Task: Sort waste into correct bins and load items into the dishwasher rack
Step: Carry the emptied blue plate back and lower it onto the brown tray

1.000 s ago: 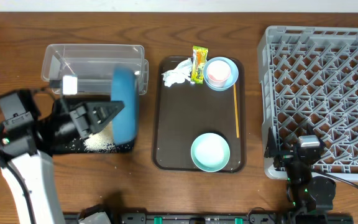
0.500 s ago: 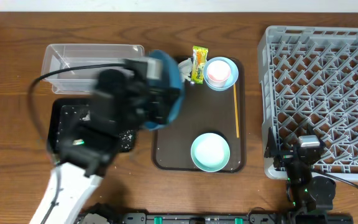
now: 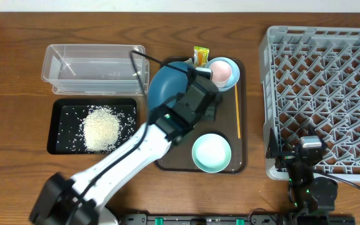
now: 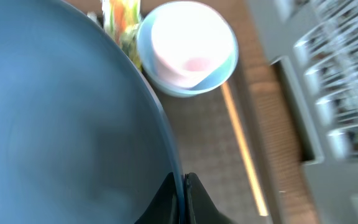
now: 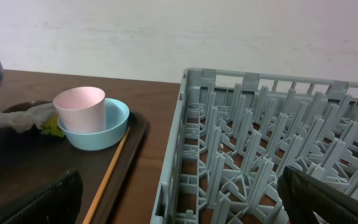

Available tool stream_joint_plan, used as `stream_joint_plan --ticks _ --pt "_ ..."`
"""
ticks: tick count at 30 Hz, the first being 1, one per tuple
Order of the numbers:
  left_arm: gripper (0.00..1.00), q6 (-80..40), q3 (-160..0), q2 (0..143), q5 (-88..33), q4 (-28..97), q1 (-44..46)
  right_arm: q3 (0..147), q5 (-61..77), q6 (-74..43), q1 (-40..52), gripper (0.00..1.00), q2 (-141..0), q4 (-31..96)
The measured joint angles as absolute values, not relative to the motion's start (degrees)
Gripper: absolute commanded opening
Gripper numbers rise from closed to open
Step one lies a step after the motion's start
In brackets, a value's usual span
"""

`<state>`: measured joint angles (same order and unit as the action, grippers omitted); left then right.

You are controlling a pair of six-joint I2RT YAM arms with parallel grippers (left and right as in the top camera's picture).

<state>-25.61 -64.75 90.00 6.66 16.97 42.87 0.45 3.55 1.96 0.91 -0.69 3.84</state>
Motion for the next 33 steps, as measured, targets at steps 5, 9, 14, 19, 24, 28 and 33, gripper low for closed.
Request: stream_joint_plan --ticks 5,9,14,19,24,28,33 --pt "0.06 -27.64 -64.75 93.27 7.53 16.71 42.98 0.45 3.55 1.96 0.91 0.99 -0.69 3.84" --pt "0.06 -29.28 -64.75 93.45 7.90 15.68 43.53 0.45 3.55 1.96 0.93 0.99 -0.69 3.84" --pt "0.06 -30.20 -64.75 94.72 7.94 13.58 45.17 0.45 3.55 1.96 0.91 0.99 -0.69 3.84" --pt "0.06 -30.24 -64.75 98.32 7.92 12.86 45.80 0.45 3.55 1.96 0.91 0.99 -0.69 3.84" --pt "0.07 -30.20 -64.75 101.01 7.84 12.62 45.82 0.45 3.55 1.96 0.91 0.99 -0.69 3.84" --pt "0.08 -30.17 -64.75 101.06 5.69 12.60 45.76 0.45 3.55 1.96 0.91 0.99 -0.69 3.84" --pt "0.26 -30.02 -64.75 101.06 0.25 12.62 45.78 0.45 3.55 1.98 0.91 0.99 -0.69 3.84"
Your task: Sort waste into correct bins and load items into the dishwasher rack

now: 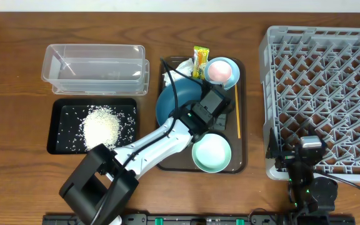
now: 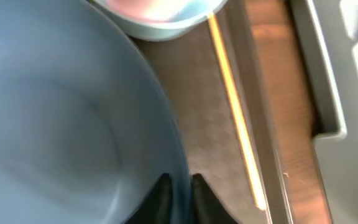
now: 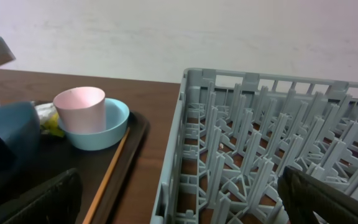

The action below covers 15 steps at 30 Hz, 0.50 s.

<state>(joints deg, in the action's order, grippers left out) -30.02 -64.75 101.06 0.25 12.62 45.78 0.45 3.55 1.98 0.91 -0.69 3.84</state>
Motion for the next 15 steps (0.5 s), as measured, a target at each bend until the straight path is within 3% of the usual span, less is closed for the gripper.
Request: stream_joint_plan --ticks 7,15 --pt "0.40 -30.65 -64.75 101.06 -4.19 12.99 45.80 0.45 3.55 1.96 0.91 0.99 -0.69 3.86" --pt "0.42 -30.68 -64.75 97.56 -3.88 16.60 45.80 0.45 3.53 1.96 0.91 0.99 -0.69 3.84"
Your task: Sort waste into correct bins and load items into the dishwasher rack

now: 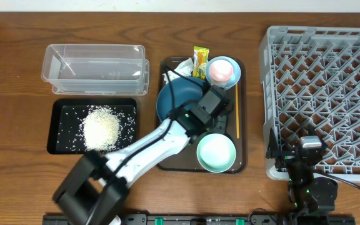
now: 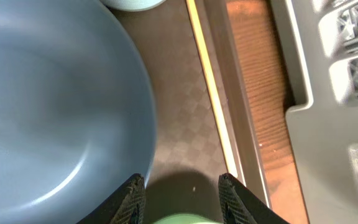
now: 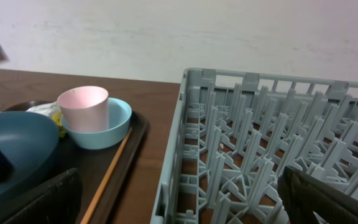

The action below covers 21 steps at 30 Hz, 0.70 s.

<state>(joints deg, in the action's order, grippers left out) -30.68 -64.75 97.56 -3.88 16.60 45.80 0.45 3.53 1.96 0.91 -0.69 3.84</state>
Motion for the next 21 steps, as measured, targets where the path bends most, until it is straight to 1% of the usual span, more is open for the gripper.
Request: stream_joint_plan --ticks 3,9,11,15,17,21 --pt "0.43 -30.68 -64.75 92.44 -1.43 20.03 45.74 0.45 3.55 1.96 0.91 0.99 -0.69 3.84" --pt "0.69 -30.57 -64.75 77.54 6.37 28.69 43.35 0.45 3.55 1.96 0.91 0.99 -0.69 3.84" --pt "0.74 -30.65 -64.77 72.40 8.51 32.16 40.91 0.45 3.55 1.98 0.91 0.99 -0.69 3.86" --pt "0.80 -31.00 -64.77 63.53 12.62 39.90 32.67 0.45 3.53 1.96 0.91 0.99 -0.69 3.84" --pt "0.83 -31.00 -64.79 59.96 13.56 43.46 26.30 0.45 3.53 1.98 0.91 0.99 -0.69 3.84" --pt "0.85 -31.11 -64.79 55.55 13.91 49.08 12.60 0.45 3.55 1.96 0.91 0.99 -0.69 3.86"
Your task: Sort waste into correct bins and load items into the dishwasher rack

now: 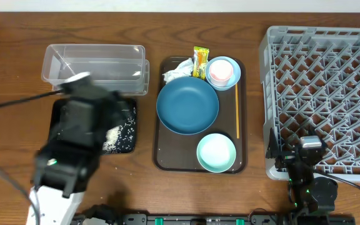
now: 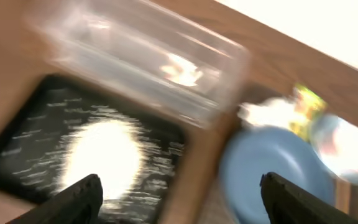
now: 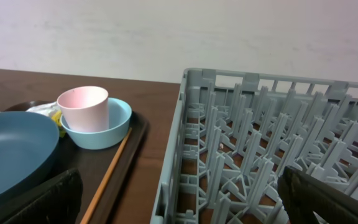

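Observation:
A blue plate (image 1: 187,105) lies flat on the brown tray (image 1: 165,156), bare of food. A light green bowl (image 1: 216,152) sits in front of it. Behind are a pink cup (image 1: 220,70) in a light blue bowl (image 1: 230,79), a yellow wrapper (image 1: 199,61) and a white tissue (image 1: 179,67). A chopstick (image 1: 237,111) lies along the tray's right side. My left arm (image 1: 83,122), blurred, hangs over the black tray of rice (image 2: 98,155); the left gripper (image 2: 179,208) is open and holds nothing. My right gripper (image 3: 179,205) is open at the grey dishwasher rack's (image 1: 324,94) near left corner.
A clear plastic container (image 1: 95,69) stands behind the black tray (image 1: 125,145) at the left. The rack's wall (image 3: 173,162) rises right beside the brown tray. Bare wooden table (image 1: 17,112) shows to the far left.
My left gripper was open over the brown tray beside the blue plate; now it is far to the left, above the black rice tray. The plate and bowls lie as before.
First my left gripper was shut on the blue plate's rim, the plate tilted up over the brown tray's back. Then the plate lay on the tray with the fingers still at its rim. Then the fingers stood open beside it. Now that arm is over the rice tray.

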Available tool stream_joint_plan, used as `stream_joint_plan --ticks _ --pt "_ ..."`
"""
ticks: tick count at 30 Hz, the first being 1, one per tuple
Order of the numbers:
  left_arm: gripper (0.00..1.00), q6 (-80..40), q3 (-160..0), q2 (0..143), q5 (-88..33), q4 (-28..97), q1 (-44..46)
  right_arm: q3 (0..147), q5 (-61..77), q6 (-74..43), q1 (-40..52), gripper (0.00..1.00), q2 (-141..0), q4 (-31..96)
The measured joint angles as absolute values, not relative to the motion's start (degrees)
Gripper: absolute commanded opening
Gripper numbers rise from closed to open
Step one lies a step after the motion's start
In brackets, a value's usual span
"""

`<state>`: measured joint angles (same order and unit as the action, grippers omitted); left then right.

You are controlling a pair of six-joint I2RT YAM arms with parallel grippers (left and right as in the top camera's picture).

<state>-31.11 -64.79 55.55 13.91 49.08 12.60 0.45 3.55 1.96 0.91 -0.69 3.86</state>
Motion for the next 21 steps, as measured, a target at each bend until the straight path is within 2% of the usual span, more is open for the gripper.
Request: stream_joint_plan --ticks 5,13,21 --pt "0.87 -31.09 -64.79 54.65 13.91 54.06 0.16 0.45 3.46 1.96 0.91 0.99 -0.69 3.81" --pt "0.87 -31.11 -64.79 55.51 13.87 56.45 -4.45 0.45 6.46 -1.26 0.91 0.99 -0.69 2.66" --pt "0.87 -31.11 -64.79 55.94 13.80 56.45 -4.45 0.40 38.54 -31.73 0.91 0.99 -0.69 1.28"
